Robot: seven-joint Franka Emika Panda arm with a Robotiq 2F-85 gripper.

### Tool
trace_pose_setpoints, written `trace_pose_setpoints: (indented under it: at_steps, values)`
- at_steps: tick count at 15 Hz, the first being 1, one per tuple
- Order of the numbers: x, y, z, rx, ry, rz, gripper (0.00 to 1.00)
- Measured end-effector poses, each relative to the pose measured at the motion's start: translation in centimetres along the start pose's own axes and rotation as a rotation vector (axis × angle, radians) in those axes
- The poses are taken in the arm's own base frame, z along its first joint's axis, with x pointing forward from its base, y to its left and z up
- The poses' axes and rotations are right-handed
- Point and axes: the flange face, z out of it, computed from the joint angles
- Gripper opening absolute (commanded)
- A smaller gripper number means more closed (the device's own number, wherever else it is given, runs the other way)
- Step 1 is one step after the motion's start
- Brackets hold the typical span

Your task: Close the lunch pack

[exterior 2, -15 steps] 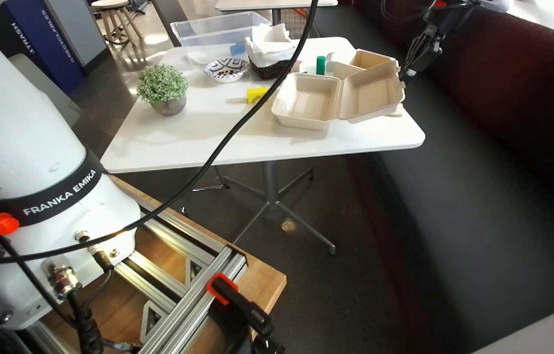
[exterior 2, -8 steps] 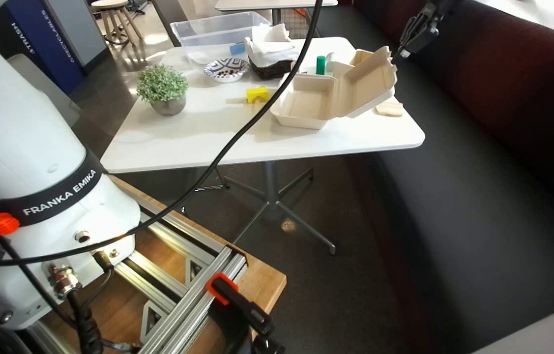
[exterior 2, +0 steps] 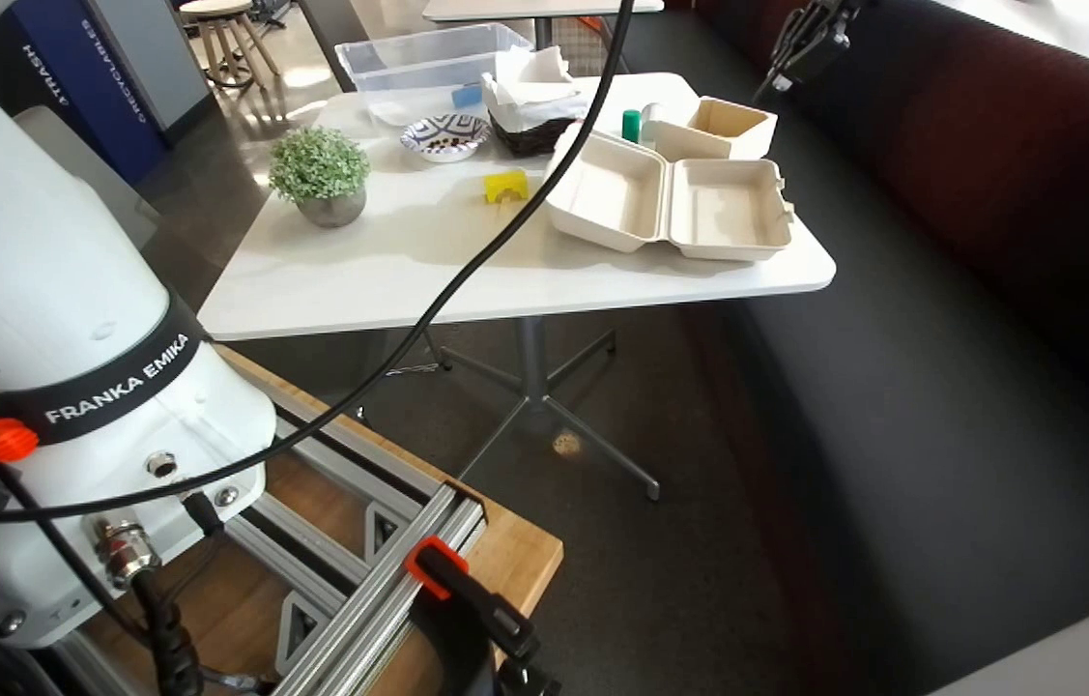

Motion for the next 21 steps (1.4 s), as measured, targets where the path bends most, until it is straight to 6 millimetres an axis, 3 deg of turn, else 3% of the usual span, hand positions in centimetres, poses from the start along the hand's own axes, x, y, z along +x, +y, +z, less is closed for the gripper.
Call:
trace_pose_setpoints:
  at_steps: [3, 4, 5, 15, 21]
  values:
    - [1.7, -0.3, -0.9, 0.06, 0.121, 0.02, 0.0]
    - [2.4, -0.2, -1.0, 0.078, 0.153, 0.036, 0.26]
    - [3.1, 0.0, -0.8, 0.092, 0.174, 0.053, 0.27]
    - [8.0, 4.1, 2.7, 0.127, 0.146, 0.376, 0.99]
    - [10.1, 4.1, 7.2, 0.118, 0.131, 0.405, 1.0]
